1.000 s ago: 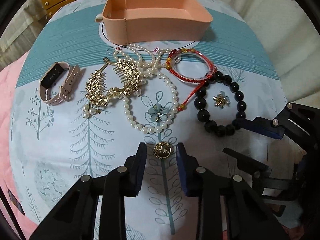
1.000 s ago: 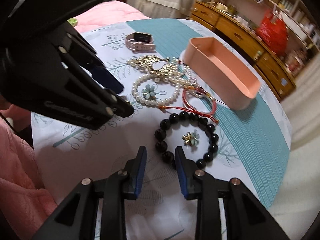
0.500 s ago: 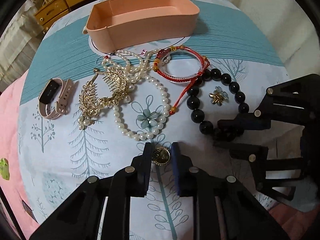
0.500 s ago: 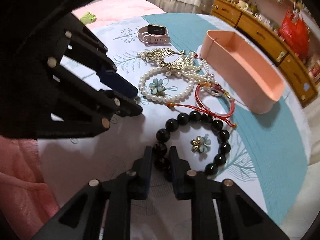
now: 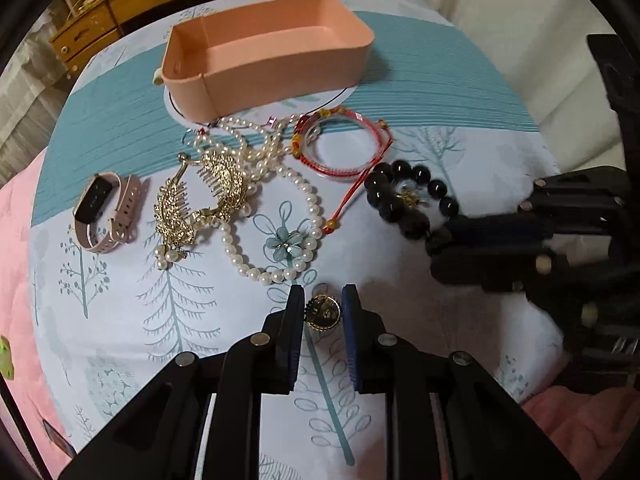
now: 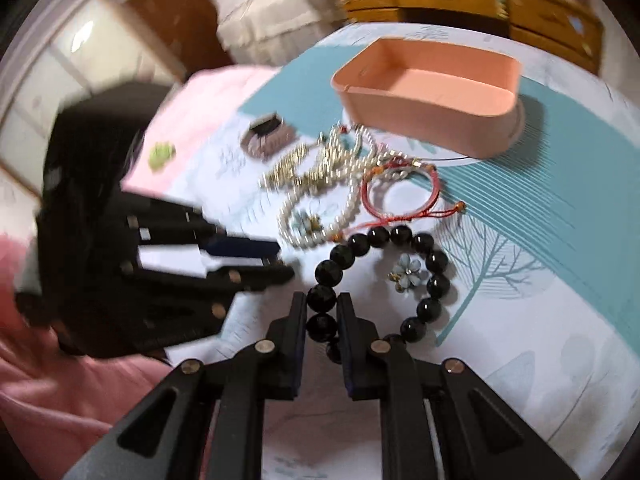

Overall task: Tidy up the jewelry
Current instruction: 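Carry the bracelet into the pink tray with the right gripper while the left gripper drops the pendant there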

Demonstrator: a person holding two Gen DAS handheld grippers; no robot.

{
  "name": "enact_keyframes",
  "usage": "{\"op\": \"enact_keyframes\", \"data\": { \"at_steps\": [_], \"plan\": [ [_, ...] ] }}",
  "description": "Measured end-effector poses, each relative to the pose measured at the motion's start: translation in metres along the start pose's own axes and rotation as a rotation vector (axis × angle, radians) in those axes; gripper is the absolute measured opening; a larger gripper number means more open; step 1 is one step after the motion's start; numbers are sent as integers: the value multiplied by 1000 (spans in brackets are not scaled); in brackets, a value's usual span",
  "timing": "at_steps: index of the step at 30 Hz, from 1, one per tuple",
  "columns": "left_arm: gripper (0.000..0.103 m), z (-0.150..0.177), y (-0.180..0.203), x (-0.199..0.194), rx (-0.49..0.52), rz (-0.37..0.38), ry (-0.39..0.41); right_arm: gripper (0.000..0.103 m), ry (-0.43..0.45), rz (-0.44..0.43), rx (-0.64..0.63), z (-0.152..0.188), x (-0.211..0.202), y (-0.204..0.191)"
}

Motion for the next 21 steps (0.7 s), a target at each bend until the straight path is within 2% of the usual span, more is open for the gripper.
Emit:
{"op": "enact_keyframes", "data": {
  "at_steps": [6, 13, 17, 21],
  "plan": [
    [16, -7, -10, -34, 4, 50, 32, 15, 134, -50, 130, -24, -35, -9],
    [17, -46, -22, -77, 40, 86, 91, 15, 290, -62, 171, -60, -78, -24],
    [17, -66, -34, -94, 51, 75, 125, 15, 367, -42, 184, -86, -92, -30],
    [17, -92, -56, -94, 14, 83, 174, 15, 423, 5, 196, -110, -96, -26]
  ]
}}
Point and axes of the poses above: each gripper's, at about its wrist camera, not at the fingertips, and x roughly the way its jaws point, y to its right, z to its underside, the point moved 4 cm from there along x, roughly the way its jaws point, and after that the axes turned 9 degrees about x, right-handed, at the moved point
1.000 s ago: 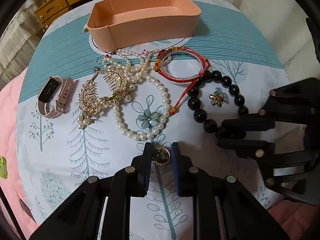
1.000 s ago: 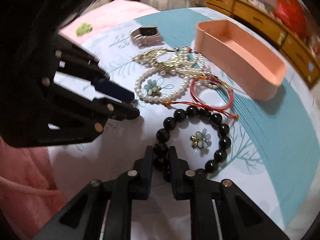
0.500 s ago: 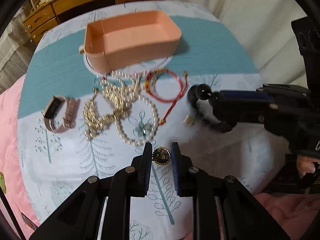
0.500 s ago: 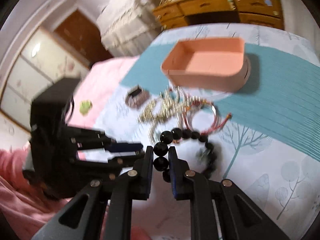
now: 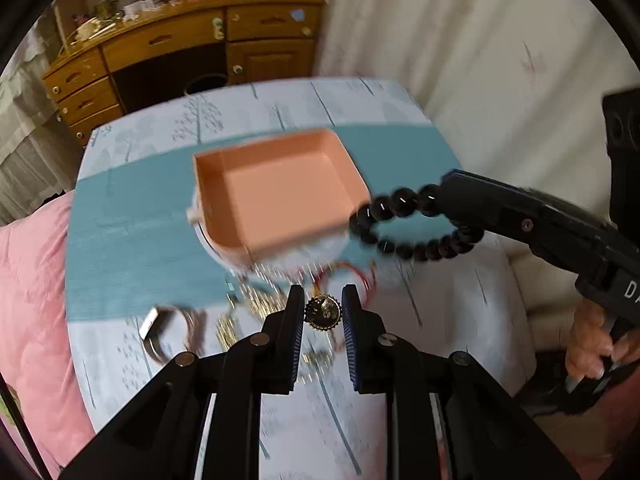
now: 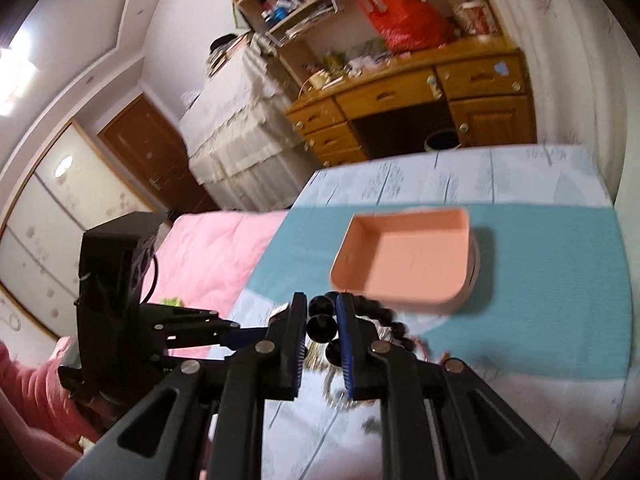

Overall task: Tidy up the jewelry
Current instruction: 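Carry the bracelet into the pink tray with the right gripper while the left gripper drops the pendant there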

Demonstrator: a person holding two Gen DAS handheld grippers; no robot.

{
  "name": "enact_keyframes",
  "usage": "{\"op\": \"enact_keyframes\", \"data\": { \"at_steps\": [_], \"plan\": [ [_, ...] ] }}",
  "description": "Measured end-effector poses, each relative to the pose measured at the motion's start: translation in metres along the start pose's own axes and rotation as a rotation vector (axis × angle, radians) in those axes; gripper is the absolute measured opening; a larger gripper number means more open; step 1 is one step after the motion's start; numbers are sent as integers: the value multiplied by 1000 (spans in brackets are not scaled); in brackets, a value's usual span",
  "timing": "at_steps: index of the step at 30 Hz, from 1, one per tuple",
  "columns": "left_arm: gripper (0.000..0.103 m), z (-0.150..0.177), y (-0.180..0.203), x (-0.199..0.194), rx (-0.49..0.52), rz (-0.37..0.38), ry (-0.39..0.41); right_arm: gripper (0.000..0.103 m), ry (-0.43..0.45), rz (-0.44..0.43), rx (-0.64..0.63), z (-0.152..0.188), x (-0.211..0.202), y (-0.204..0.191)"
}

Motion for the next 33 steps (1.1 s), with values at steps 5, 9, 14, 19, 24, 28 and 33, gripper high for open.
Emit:
{"op": "enact_keyframes", "data": {
  "at_steps": [5, 9, 14, 19, 24, 28, 33],
  "plan": [
    [17, -31, -25, 10, -25, -4, 69, 15, 79, 23, -11, -27, 13, 9],
    [17, -47, -42, 28, -57, -6, 104, 15, 109, 41, -22, -38, 32, 20],
    [17, -61, -50, 48, -88, -5, 135, 15, 145, 91, -7, -47, 45, 36],
    [64, -67, -56, 59, -122, -68, 97, 28, 155, 134, 95, -47, 49, 55],
    [66, -63, -63, 51, -140, -82, 112, 31, 174, 131, 139, -44, 36, 65],
    [67, -56, -68, 47, -135, -121, 97, 41, 181, 165, 130, -40, 27, 68],
    [76, -30, -76, 48, -151, -157, 49, 50, 153, 199, 140, -22, 26, 72]
  ]
}}
Point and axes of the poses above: each gripper's, at about its wrist camera, not at the fingertips, and x roughly the way its jaws point, y to its right, z to its underside, the point moved 4 cm from there along x, roughly the way its jaws point, and after that the axes turned 9 degrees about x, right-handed, at the moved point
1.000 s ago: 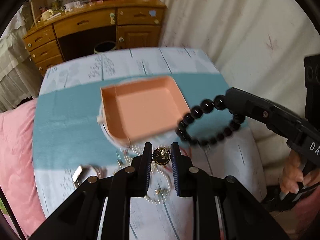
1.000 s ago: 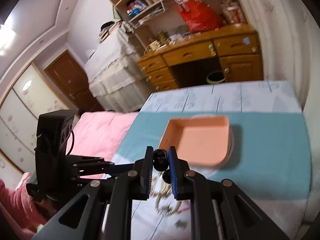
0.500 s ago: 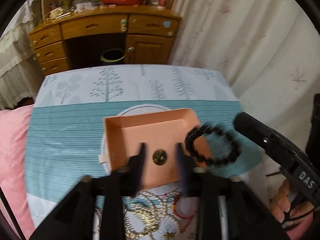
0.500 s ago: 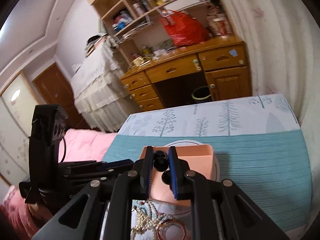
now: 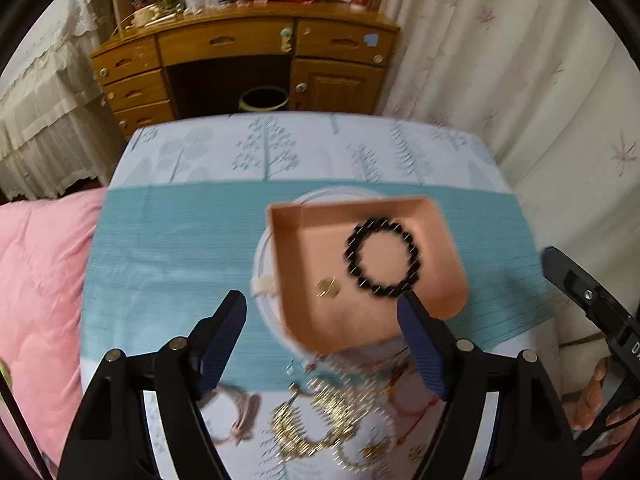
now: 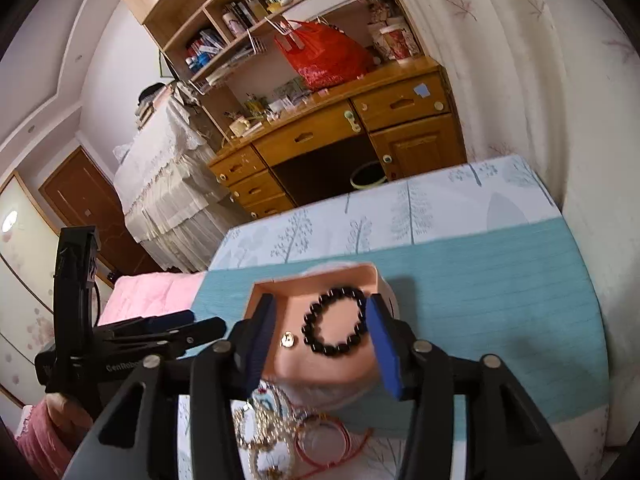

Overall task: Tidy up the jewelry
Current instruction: 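Carry the bracelet into the pink tray with the right gripper while the left gripper drops the pendant there, then grasp the pink smartwatch with the left gripper while the right gripper grasps a blue flower brooch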

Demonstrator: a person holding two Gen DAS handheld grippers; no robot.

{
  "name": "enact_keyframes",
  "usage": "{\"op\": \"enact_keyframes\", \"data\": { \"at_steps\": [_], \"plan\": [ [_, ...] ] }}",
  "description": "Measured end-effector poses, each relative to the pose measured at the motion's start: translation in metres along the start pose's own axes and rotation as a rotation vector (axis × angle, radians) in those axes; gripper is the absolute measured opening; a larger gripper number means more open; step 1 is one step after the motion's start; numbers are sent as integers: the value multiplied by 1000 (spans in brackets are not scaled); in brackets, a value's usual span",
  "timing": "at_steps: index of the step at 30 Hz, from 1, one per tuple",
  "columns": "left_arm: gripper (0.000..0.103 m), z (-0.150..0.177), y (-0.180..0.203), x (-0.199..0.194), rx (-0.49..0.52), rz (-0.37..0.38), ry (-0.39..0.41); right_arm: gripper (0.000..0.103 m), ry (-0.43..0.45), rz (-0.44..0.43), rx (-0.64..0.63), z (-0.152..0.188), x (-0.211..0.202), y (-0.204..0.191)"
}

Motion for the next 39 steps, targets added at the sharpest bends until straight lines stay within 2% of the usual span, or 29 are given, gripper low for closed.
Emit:
{"op": "enact_keyframes", "data": {
  "at_steps": [3, 6, 9, 13, 18, 22, 26, 28, 31, 35, 39],
  "plan": [
    [78, 24, -10, 2, -7, -59, -60, 54, -36, 47, -26, 25, -2, 2],
    [88, 54, -20, -1, -22, -116, -123, 54, -80, 101, -64, 61, -8, 3],
    [92, 83, -31, -3, -29, -124, -183, 54, -131, 154, -117, 102, -17, 2],
    [92, 115, -45, -1, -35, -124, -273, 54, -163, 237, -218, 144, -26, -5],
    [92, 135, -60, -1, -19, -106, -314, 54, -179, 335, -287, 183, -28, -16],
    [93, 138, -66, 2, 64, -119, -308, 54, -189, 439, -332, 192, -15, -25],
    [93, 135, -73, 9, 154, -97, -296, 54, -180, 492, -256, 199, -6, -27],
    [93, 130, -75, 16, 217, -140, -277, 54, -159, 521, -232, 202, -4, -28],
    [93, 121, -80, 25, 288, -147, -239, 54, -110, 557, -168, 205, 1, -30],
    [94, 114, -84, 34, 305, -57, -204, 54, -57, 584, -86, 205, 7, -33],
    [94, 108, -85, 44, 303, 3, -179, 54, -31, 622, -78, 205, 14, -40]
  ]
}}
Point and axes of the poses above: each gripper's, at about its wrist camera, not at the fingertips, and x roughly the way its jaws point, y to its right, z to its underside, the point moved 4 cm from there along x, roughly the way its jaws point, and after that the axes turned 9 degrees about x, right-handed, at the moved point
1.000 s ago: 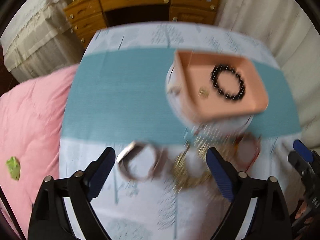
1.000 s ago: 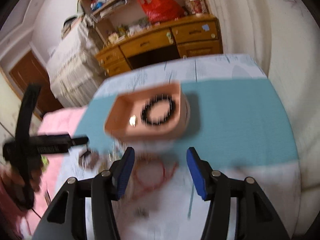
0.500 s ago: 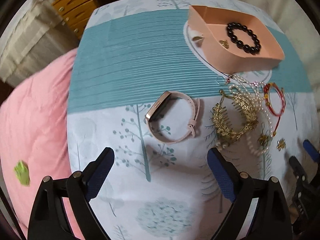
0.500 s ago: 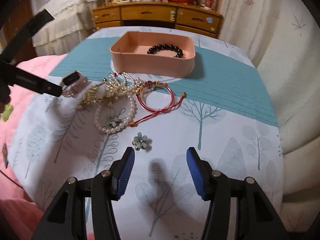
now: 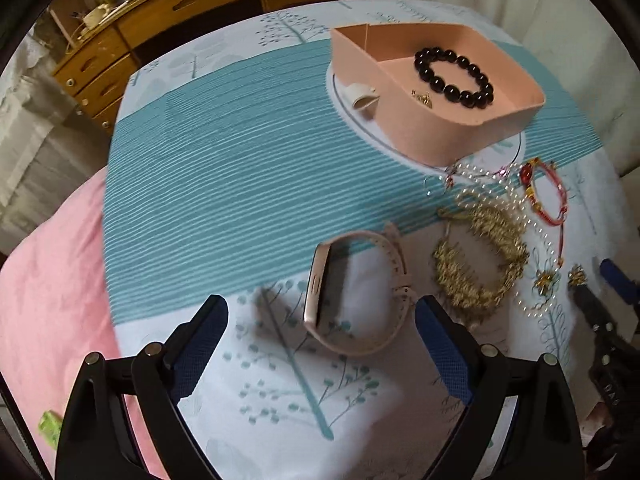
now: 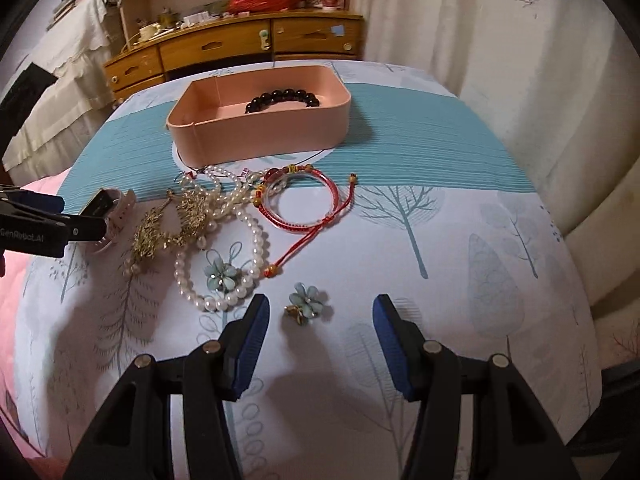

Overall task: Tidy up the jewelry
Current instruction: 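Grasp the pink smartwatch with the left gripper while the right gripper grasps a blue flower brooch, then lower the smartwatch into the pink tray with the left gripper while the right gripper drops the brooch in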

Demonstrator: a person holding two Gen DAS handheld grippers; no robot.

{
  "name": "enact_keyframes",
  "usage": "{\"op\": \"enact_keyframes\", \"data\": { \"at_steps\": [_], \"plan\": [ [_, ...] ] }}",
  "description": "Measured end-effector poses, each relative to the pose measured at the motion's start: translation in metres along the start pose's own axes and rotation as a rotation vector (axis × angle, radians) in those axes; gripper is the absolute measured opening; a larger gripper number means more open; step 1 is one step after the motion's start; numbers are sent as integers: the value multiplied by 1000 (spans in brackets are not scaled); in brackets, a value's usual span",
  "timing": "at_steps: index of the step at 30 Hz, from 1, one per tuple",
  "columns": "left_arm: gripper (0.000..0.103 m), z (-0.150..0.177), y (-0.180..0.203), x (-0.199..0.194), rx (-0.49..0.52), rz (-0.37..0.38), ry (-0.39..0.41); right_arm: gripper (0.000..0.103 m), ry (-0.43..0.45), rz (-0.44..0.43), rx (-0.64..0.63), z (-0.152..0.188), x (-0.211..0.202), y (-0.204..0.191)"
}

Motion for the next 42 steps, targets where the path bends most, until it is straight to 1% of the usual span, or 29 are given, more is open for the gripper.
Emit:
{"op": "enact_keyframes", "data": {
  "at_steps": [1, 2, 3, 4, 5, 6, 8, 10, 12, 15, 16, 18, 20, 21, 23, 25, 30, 32, 36, 42],
  "plan": [
    [94, -2, -1, 2, 1, 12, 4, 54, 6, 12, 0, 0, 0, -2],
    [94, -3, -1, 5, -1, 25, 5, 51, 5, 19, 0, 0, 0, -4],
    [94, -5, 0, 7, -2, 38, 2, 44, -2, 23, -2, 0, 2, -6],
    [94, -5, 0, 10, -3, 56, -1, 40, -13, 29, -4, 0, 4, -8],
    [94, -6, 0, 14, -3, 71, -4, 33, -19, 32, -3, 0, 4, -9],
    [94, -7, 2, 15, -3, 81, -4, 28, -25, 34, 0, 1, 5, -9],
    [94, -10, 3, 18, -1, 90, 8, 24, -32, 36, 7, 1, 6, -9],
    [94, -12, 1, 18, -5, 97, 25, 22, -37, 37, 9, 1, 6, -9],
    [93, -14, 1, 20, -16, 112, 34, 17, -43, 47, 7, 2, 7, -10],
    [84, -16, -1, 21, -37, 130, 42, 17, -48, 46, 12, 0, 8, -11],
    [78, -16, -3, 20, -43, 129, 51, 16, -51, 38, 17, 0, 7, -11],
    [71, -19, -3, 20, -44, 117, 62, 16, -53, 25, 18, -1, 8, -12],
    [67, -19, 1, 18, -53, 108, 68, 16, -54, 20, 15, -1, 8, -13],
    [60, -20, 2, 17, -55, 105, 78, 15, -54, 14, 15, -2, 9, -13],
    [55, -22, 3, 17, -52, 100, 81, 15, -55, -2, 26, -3, 10, -14],
    [49, -20, 6, 14, -54, 103, 85, 15, -59, -20, 42, -4, 10, -14],
    [44, -18, 7, 9, -69, 103, 84, 15, -68, -56, 73, -7, 11, -11],
    [44, -18, 7, 7, -75, 94, 79, 15, -68, -68, 86, -9, 11, -10],
    [44, -19, 2, -1, -143, 114, 36, 15, -56, -96, 92, -14, 8, -7],
    [44, -43, 5, -39, -102, 92, 96, 15, -38, -142, 107, -39, 0, -2]
  ]
}}
Point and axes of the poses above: each gripper's, at about its wrist camera, not at the fingertips, and x roughly the way its jaws point, y to its right, z to its underside, the point moved 4 cm from there along x, roughly the way its jaws point, and after that the axes turned 9 degrees about x, right-handed, at the moved point
